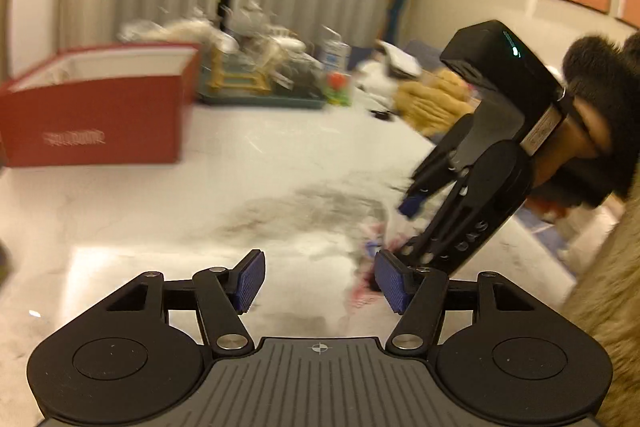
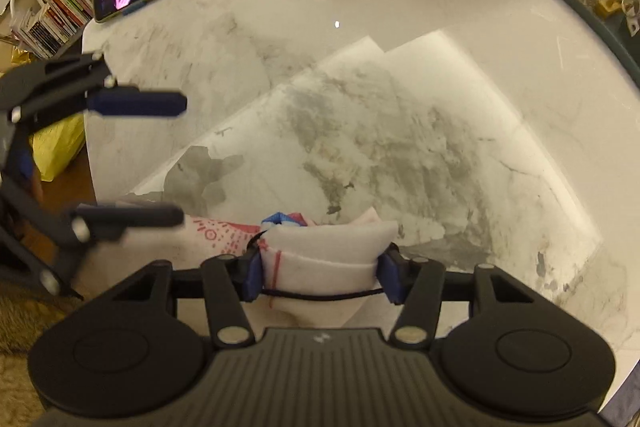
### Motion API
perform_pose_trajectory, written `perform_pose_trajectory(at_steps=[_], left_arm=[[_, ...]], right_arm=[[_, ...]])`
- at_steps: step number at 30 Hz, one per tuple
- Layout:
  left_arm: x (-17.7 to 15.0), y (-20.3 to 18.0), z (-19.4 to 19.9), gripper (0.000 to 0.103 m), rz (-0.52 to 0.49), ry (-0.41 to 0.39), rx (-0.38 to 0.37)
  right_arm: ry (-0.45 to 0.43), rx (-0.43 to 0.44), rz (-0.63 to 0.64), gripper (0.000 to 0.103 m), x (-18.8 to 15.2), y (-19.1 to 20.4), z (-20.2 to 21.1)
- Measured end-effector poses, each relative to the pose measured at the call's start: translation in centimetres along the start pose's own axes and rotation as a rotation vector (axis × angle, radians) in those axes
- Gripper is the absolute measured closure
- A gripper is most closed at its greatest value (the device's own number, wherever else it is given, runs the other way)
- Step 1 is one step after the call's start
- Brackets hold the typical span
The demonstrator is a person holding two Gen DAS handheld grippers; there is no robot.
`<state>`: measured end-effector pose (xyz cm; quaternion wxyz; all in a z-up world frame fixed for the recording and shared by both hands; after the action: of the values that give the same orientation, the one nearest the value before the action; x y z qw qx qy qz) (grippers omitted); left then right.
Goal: Fold shopping bag
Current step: 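Open the left gripper and release the bag while the right holds it banded, then regrip the bag below the band with the left gripper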
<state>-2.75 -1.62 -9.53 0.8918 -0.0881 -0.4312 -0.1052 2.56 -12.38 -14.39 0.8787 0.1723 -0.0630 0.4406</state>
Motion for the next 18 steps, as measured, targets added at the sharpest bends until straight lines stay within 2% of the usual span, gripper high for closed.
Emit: perform_pose_trajectory(at_steps=[1,4,5,7,10,13,16,18], left_arm=[[-0.2,-0.6,-0.4,0.041,-0.032,0.047,-0.043],[-1.6,-2.3,-1.9,0.041,-0.129,0.125,-0.107],[-1.7,-2.7,-2.2,0.041,-0.108,0.152,-0.142],[-2.7,-3.8,-2.5,0.041,-0.147,0.201,-0.189],[-3.4,-5.5,-2.9,0.041,-0.304,0.2,-0.173],[-2.8,-6.1,-3.7,0.038,-0.321,0.224,-0.148],[-1.8,-6.7,-4.9,0.028,-0.275,0.252,-0.127],[-1.4,-7.1,-5.6,0.004,-0.231,0.28,-0.182]], right_arm=[[-0.027,0.003,0.004,0.048,-0.1,0.1,0.1],[-0.104,0.018,0.038,0.048,-0.6,0.0,0.5],[-0.131,0.029,0.047,0.048,-0.8,-0.1,0.7],[-0.175,0.057,0.055,0.048,-1.1,-0.3,1.0],[-0.239,0.131,0.008,0.048,-1.3,-0.8,1.3],[-0.266,0.169,-0.069,0.048,-1.3,-1.5,1.6],[-0.296,0.22,-0.109,0.048,-1.6,-1.9,1.7],[-0.313,0.248,-0.098,0.048,-1.8,-2.2,1.8]])
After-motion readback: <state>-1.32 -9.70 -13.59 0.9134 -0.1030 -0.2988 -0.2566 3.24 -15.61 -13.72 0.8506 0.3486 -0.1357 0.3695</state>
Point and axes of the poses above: each gripper's, at about its wrist camera, not at the fingertips, and z roughly against the way its jaws point, y to its left, x to its top, the point moved 10 cm from there along -z, roughly the way its jaws point, and after that the axes turned 10 degrees about x, right-handed, at the moved point
